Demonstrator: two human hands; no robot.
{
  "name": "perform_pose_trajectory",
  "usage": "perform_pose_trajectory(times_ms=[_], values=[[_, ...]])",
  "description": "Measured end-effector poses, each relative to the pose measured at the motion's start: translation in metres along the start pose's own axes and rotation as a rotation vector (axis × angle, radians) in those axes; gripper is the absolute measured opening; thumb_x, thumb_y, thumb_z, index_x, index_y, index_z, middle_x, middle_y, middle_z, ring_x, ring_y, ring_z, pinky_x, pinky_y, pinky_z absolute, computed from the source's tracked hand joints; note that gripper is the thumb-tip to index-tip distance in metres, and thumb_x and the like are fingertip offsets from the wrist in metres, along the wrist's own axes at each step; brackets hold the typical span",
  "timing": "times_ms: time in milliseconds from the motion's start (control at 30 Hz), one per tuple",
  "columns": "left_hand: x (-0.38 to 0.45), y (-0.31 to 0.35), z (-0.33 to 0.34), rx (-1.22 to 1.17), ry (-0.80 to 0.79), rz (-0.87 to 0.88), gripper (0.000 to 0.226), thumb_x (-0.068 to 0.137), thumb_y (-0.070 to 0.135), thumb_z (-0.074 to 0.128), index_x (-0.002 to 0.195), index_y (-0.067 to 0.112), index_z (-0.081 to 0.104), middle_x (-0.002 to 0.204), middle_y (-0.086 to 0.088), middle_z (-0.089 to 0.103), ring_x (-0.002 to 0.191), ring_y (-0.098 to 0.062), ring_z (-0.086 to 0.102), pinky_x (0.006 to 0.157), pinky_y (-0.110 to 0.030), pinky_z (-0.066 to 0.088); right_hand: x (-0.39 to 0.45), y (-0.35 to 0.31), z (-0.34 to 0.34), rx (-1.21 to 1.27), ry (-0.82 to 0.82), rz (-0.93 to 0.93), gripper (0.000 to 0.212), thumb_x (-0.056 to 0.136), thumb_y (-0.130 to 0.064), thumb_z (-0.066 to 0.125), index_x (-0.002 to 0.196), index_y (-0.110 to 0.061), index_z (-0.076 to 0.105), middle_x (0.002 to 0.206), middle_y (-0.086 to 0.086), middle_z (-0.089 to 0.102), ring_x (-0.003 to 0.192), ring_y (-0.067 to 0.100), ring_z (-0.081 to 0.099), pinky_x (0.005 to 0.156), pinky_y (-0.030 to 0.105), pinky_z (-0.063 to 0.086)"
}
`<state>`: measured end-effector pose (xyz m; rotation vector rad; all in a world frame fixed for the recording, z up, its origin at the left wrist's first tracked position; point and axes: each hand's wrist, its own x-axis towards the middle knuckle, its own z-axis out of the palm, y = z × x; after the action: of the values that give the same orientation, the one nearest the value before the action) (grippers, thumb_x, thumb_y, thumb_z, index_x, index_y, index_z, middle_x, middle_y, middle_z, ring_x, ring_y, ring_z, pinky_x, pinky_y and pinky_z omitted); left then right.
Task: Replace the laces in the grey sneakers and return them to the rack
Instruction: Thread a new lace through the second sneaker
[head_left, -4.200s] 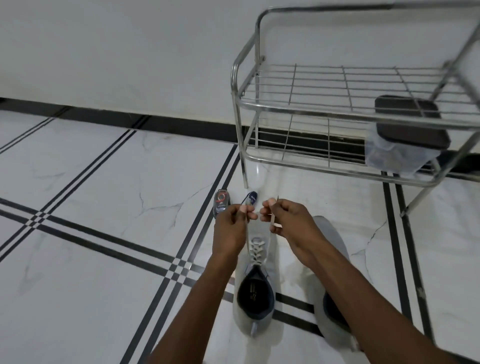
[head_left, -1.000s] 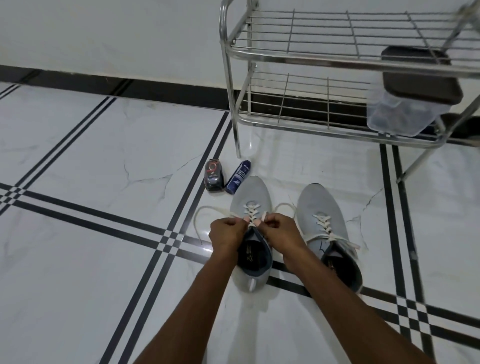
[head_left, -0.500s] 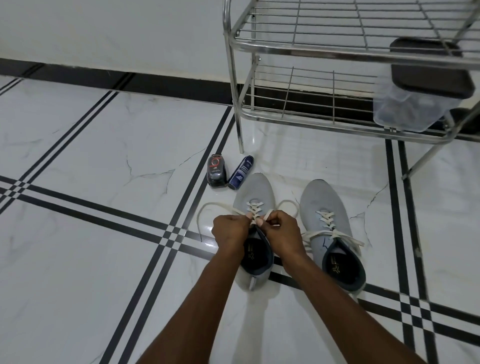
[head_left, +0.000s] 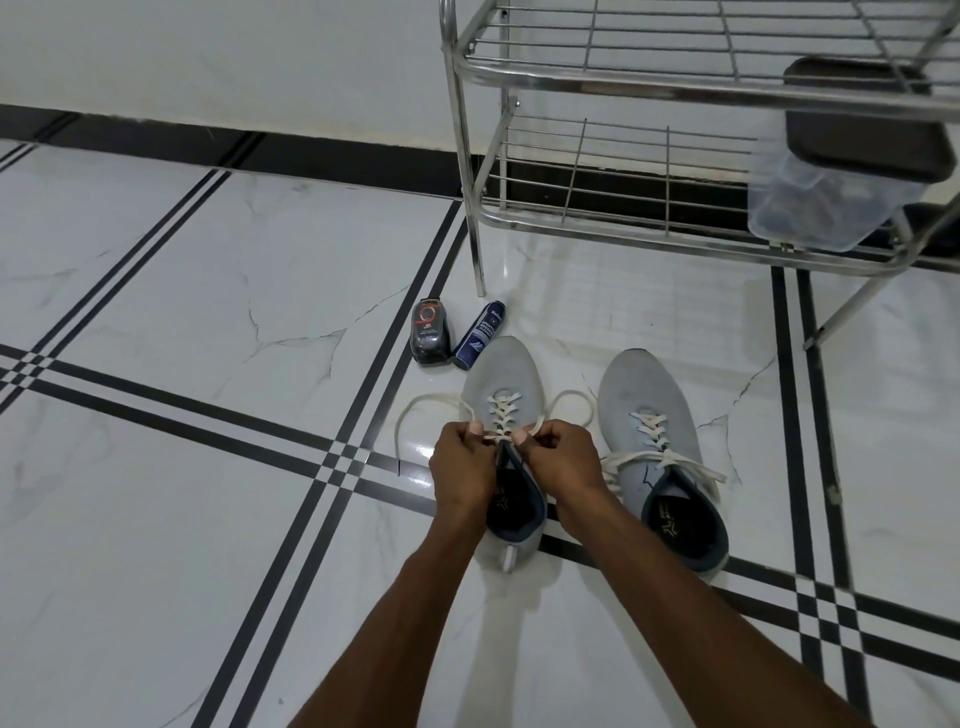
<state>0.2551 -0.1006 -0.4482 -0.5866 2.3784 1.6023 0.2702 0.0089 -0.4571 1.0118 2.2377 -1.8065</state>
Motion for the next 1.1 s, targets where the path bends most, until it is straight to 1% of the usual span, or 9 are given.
perform_pose_trajectory(times_ms=[67, 167, 333, 433, 533, 633, 767, 900, 1100], values=[[0.003, -0.004, 0.001, -0.090, -0.005, -0.089, 0.021, 0.107, 0.025, 0.046, 0.108, 0.011, 0.062, 0.103, -0.009, 0.070, 0.094, -0.022, 0.068, 0.077, -0.032, 0.057, -0.001, 0.001, 0.002, -0.007, 0.010, 0.015, 0.009, 0.091, -0.026, 0.074, 0.085, -0.019, 0.073, 0.087, -0.001, 0.074, 0.084, 0.016, 0.069, 0.070, 0.026, 0.051], [0.006, -0.006, 0.004, -0.173, 0.007, -0.169, 0.017, 0.106, 0.020, 0.047, 0.104, 0.012, 0.062, 0.102, -0.012, 0.071, 0.095, -0.027, 0.070, 0.087, -0.042, 0.061, -0.003, 0.001, 0.003, -0.017, 0.029, 0.025, 0.010, 0.091, -0.027, 0.074, 0.089, -0.018, 0.074, 0.088, 0.000, 0.074, 0.083, 0.016, 0.069, 0.072, 0.026, 0.051], [0.008, -0.001, 0.007, -0.303, 0.044, -0.303, 0.023, 0.108, 0.019, 0.045, 0.109, 0.005, 0.063, 0.096, -0.013, 0.069, 0.072, -0.016, 0.063, 0.064, -0.028, 0.053, -0.005, 0.001, 0.006, 0.032, 0.043, 0.073, 0.012, 0.090, -0.027, 0.075, 0.084, -0.017, 0.075, 0.084, 0.002, 0.075, 0.083, 0.021, 0.071, 0.078, 0.035, 0.059], [0.003, 0.004, 0.003, -0.363, 0.017, -0.316, 0.025, 0.109, 0.020, 0.044, 0.110, 0.003, 0.062, 0.091, -0.011, 0.065, 0.069, -0.014, 0.059, 0.059, -0.024, 0.048, -0.007, -0.002, 0.003, 0.102, 0.015, 0.115, 0.014, 0.089, -0.023, 0.076, 0.076, -0.017, 0.073, 0.079, 0.004, 0.074, 0.069, 0.019, 0.067, 0.071, 0.037, 0.058], [0.000, 0.011, -0.008, -0.350, -0.085, -0.248, 0.028, 0.110, 0.021, 0.044, 0.109, 0.002, 0.064, 0.085, -0.009, 0.066, 0.069, -0.013, 0.061, 0.061, -0.024, 0.050, -0.009, -0.011, -0.005, 0.080, -0.055, 0.026, 0.009, 0.091, -0.019, 0.073, 0.084, -0.014, 0.074, 0.078, 0.005, 0.074, 0.062, 0.015, 0.061, 0.066, 0.035, 0.052], [-0.001, 0.033, -0.020, -0.386, -0.150, -0.139, 0.027, 0.108, 0.022, 0.048, 0.098, 0.007, 0.069, 0.082, -0.006, 0.071, 0.065, -0.012, 0.066, 0.058, -0.022, 0.053, -0.012, -0.032, -0.010, 0.060, -0.110, -0.099, 0.015, 0.095, -0.025, 0.069, 0.089, -0.013, 0.073, 0.084, 0.000, 0.076, 0.079, 0.018, 0.071, 0.076, 0.039, 0.057], [-0.004, 0.066, -0.030, -0.321, -0.106, 0.102, 0.021, 0.105, 0.021, 0.056, 0.099, 0.011, 0.074, 0.086, -0.001, 0.077, 0.075, -0.006, 0.073, 0.061, -0.012, 0.051, -0.018, -0.069, -0.021, 0.085, -0.143, -0.180, 0.025, 0.104, -0.026, 0.054, 0.092, -0.021, 0.075, 0.094, -0.007, 0.078, 0.087, 0.004, 0.071, 0.076, 0.025, 0.053], [-0.004, 0.100, -0.041, -0.235, -0.095, 0.311, 0.021, 0.104, 0.026, 0.058, 0.100, 0.018, 0.077, 0.088, 0.009, 0.078, 0.087, -0.003, 0.073, 0.078, -0.019, 0.052, -0.022, -0.107, -0.032, 0.137, -0.158, -0.253, 0.029, 0.106, -0.026, 0.050, 0.095, -0.020, 0.076, 0.092, -0.011, 0.078, 0.082, -0.002, 0.069, 0.075, 0.021, 0.049], [0.002, 0.163, -0.057, -0.180, -0.015, 0.503, 0.022, 0.104, 0.027, 0.058, 0.095, 0.025, 0.077, 0.085, 0.010, 0.077, 0.083, -0.006, 0.073, 0.080, -0.033, 0.058, -0.025, -0.161, -0.038, 0.113, -0.076, -0.430, 0.026, 0.105, -0.029, 0.051, 0.097, -0.024, 0.075, 0.091, -0.011, 0.077, 0.084, -0.001, 0.071, 0.076, 0.022, 0.050]])
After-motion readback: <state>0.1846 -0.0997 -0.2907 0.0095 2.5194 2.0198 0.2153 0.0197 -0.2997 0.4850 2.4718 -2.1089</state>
